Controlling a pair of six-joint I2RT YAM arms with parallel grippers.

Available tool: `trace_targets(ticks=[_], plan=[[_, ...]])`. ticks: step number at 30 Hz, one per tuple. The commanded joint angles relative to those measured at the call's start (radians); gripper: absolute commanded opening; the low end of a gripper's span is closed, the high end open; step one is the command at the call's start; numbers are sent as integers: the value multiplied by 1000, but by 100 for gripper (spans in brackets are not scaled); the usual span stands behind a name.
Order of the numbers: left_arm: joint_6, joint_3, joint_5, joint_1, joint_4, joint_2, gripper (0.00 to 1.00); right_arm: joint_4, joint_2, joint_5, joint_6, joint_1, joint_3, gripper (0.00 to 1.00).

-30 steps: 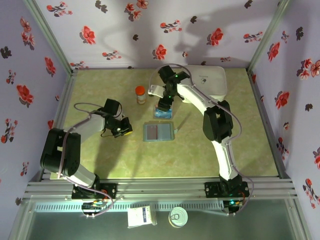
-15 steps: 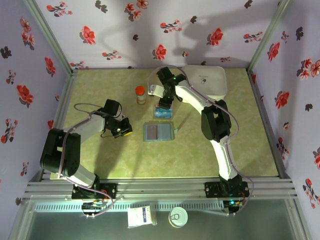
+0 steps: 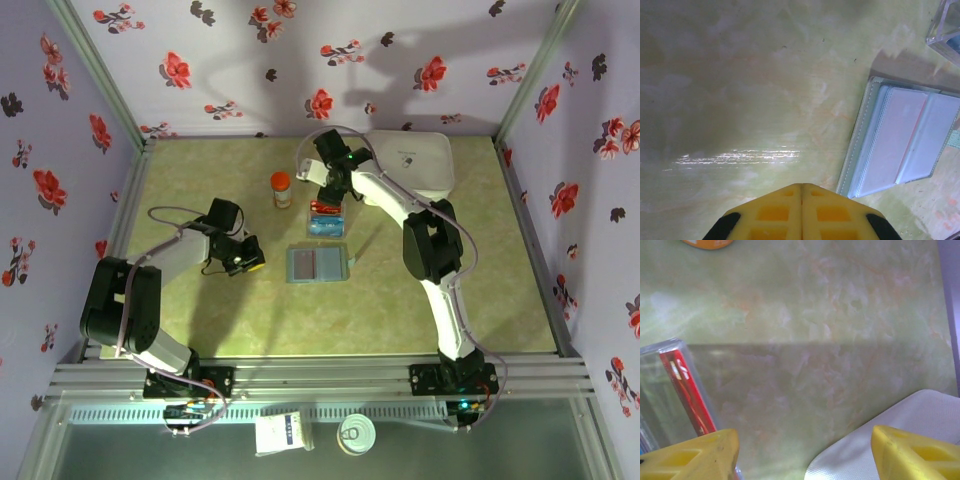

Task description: Take the credit cards out of the card holder

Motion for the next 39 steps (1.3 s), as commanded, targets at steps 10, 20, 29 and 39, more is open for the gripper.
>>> trace_targets(ticks=[10, 20, 29, 39], plan=[[11, -1, 12, 9, -12, -6, 7, -27, 22, -58, 21, -3, -7, 72], [5, -14, 11, 9, -1, -11, 7, -104, 40, -63, -8, 6, 7, 71], [4, 6, 29, 9, 8, 3, 7, -36, -62, -20, 16, 13, -37, 71], [-18, 35, 78, -12, 71, 55, 8, 22, -211, -67, 235, 45, -173, 71]])
